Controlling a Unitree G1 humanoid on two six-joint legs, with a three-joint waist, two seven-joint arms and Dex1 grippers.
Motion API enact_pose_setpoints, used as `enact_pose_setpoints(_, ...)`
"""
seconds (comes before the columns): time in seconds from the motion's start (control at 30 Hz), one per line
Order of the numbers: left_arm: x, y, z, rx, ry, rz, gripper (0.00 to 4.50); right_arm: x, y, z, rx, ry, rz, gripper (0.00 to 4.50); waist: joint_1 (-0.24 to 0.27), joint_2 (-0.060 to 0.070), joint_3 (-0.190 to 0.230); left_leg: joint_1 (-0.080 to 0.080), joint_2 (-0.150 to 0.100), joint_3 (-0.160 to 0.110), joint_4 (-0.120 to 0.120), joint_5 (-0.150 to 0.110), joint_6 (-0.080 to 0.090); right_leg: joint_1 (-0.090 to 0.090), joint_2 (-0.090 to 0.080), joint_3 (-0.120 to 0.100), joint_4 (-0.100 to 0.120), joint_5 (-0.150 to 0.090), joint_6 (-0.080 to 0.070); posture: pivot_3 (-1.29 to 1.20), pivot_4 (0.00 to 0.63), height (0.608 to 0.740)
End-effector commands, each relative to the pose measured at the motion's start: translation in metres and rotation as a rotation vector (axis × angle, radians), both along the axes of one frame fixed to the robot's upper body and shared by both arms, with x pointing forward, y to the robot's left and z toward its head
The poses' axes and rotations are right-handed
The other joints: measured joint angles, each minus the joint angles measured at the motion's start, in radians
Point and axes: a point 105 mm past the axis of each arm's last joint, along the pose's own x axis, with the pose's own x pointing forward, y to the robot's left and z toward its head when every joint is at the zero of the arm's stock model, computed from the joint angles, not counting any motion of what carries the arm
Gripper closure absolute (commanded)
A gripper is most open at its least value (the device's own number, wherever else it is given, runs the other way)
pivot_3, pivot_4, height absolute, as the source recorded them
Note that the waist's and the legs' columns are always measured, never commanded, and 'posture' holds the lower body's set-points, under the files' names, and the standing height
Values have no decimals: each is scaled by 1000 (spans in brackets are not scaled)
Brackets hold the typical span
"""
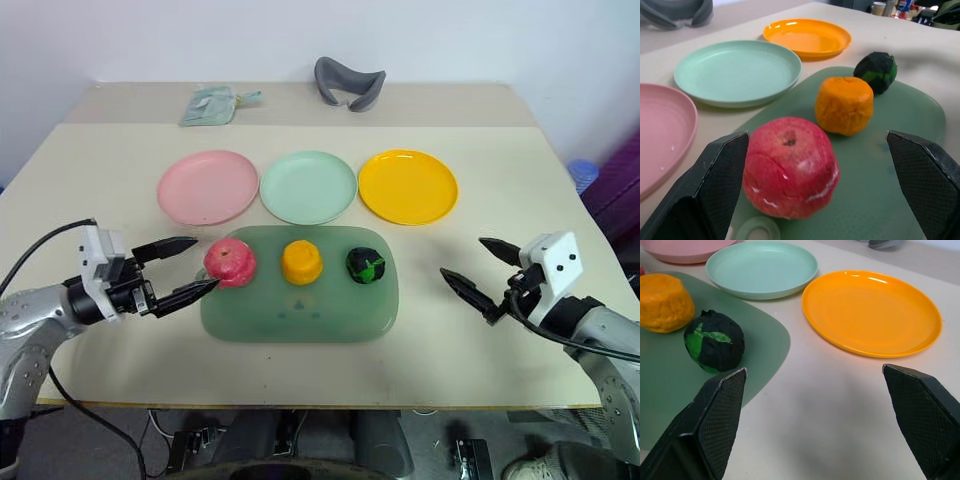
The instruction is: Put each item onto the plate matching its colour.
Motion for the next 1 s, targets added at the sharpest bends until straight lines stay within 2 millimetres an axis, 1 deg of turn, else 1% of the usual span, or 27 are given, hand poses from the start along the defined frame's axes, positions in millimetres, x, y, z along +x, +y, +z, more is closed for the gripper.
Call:
enact_pose_setpoints(0.03, -3, -1, 6, 34, -22, -10, 0, 0, 6, 4, -3, -20, 25, 65, 0, 0, 0, 0, 0, 0, 0, 0, 0, 0, 0, 0, 0, 0, 0, 0, 150, 740)
enact_pose_setpoints(0.3, -2, 3, 6, 39, -56, 20, 0, 0, 11, 0, -14, -13, 52, 65, 0, 0, 0, 0, 0, 0, 0, 0, 0, 0, 0, 0, 0, 0, 0, 0, 150, 740)
enact_pose_setpoints(0.4, -2, 2, 4, 39, -60, 14, 0, 0, 12, -4, -25, -10, 74, 65, 0, 0, 0, 0, 0, 0, 0, 0, 0, 0, 0, 0, 0, 0, 0, 0, 150, 740)
enact_pose_setpoints(0.47, -3, 1, 5, 32, -63, 11, 0, -1, 13, -4, -13, -17, 84, 65, 0, 0, 0, 0, 0, 0, 0, 0, 0, 0, 0, 0, 0, 0, 0, 0, 150, 740)
enact_pose_setpoints(0.57, 3, -2, 9, -42, -55, 38, 0, -2, 20, -2, -13, -44, 153, 65, 1, 0, 0, 0, 0, 0, 0, 0, 0, 0, 0, 0, 0, 0, 0, 0, 150, 740)
enact_pose_setpoints(0.63, 4, -6, 10, -73, -27, 32, 0, -2, 30, 3, 6, -71, 248, 65, 0, 0, 0, 0, 0, 0, 0, 0, 0, 0, 1, 0, 0, 0, 0, 0, 150, 740)
enact_pose_setpoints(0.73, 11, -7, 9, -34, -12, 102, 0, 1, 48, 12, 40, -102, 388, 65, -3, 0, 0, 1, 0, 0, 1, 0, 0, 1, 1, 0, 0, 0, 0, 0, 150, 740)
enact_pose_setpoints(0.83, 16, -11, 13, -79, -3, 118, 0, 5, 67, 20, 56, -136, 506, 65, -2, 0, 0, 1, 0, 0, 1, 0, 0, 1, 2, 0, 1, 0, 0, 0, 150, 740)
enact_pose_setpoints(0.93, 18, -16, 13, -97, -2, 122, 0, 5, 83, 22, 61, -156, 601, 65, 1, 0, 0, 1, 0, 0, 1, 0, 0, 1, 2, 0, 1, 0, 0, 0, 150, 740)
enact_pose_setpoints(1.0, 18, -17, 13, -91, -6, 130, 0, 3, 90, 21, 67, -154, 645, 65, 3, 0, 0, 0, 0, 0, 1, 0, 0, 1, 2, 0, 1, 0, 0, 0, 150, 740)
